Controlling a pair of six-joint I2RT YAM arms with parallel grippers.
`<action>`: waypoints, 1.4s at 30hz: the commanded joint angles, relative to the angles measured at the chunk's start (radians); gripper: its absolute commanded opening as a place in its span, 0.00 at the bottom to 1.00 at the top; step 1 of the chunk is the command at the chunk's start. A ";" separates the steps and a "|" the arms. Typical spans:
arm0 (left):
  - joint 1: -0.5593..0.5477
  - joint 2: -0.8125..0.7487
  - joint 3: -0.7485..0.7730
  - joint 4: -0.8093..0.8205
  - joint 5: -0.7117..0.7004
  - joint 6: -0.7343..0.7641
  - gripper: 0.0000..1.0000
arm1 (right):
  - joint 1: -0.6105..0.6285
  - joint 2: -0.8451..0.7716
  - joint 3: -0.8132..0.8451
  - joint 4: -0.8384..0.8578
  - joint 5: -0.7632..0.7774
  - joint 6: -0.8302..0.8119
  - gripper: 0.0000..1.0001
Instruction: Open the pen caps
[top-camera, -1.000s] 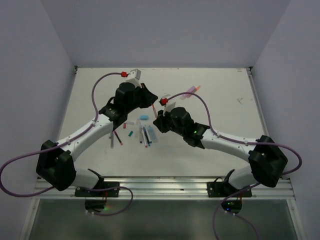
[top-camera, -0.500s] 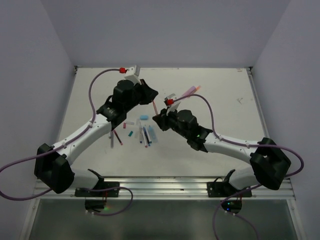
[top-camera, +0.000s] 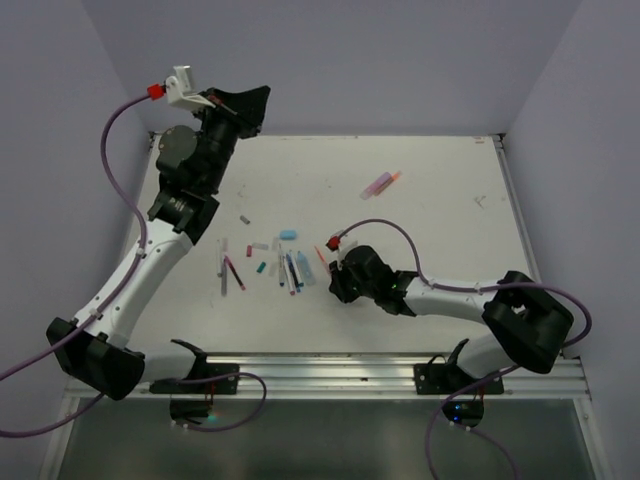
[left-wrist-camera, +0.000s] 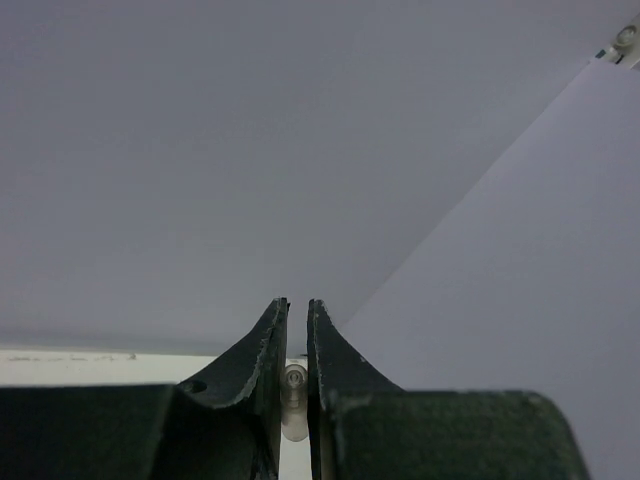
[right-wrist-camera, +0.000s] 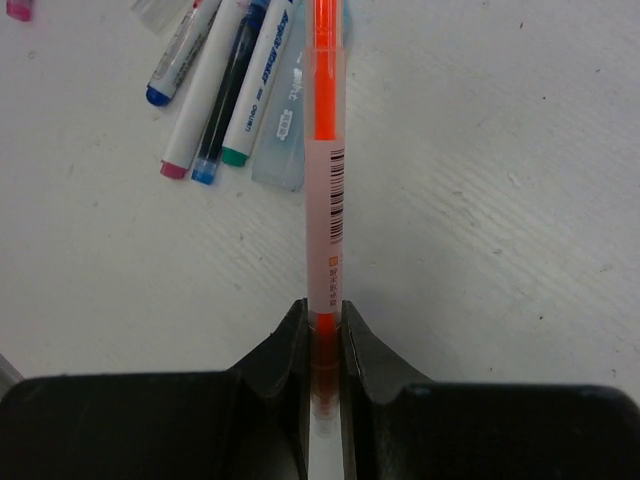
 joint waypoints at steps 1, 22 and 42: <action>0.004 0.048 -0.002 -0.122 0.034 0.017 0.00 | 0.000 -0.023 0.077 -0.083 0.081 0.060 0.00; -0.052 0.419 -0.235 -0.280 0.226 0.037 0.00 | -0.010 0.218 0.277 -0.266 0.089 0.266 0.35; -0.075 0.636 -0.173 -0.358 0.140 0.056 0.21 | -0.116 -0.030 0.174 -0.349 0.258 0.207 0.55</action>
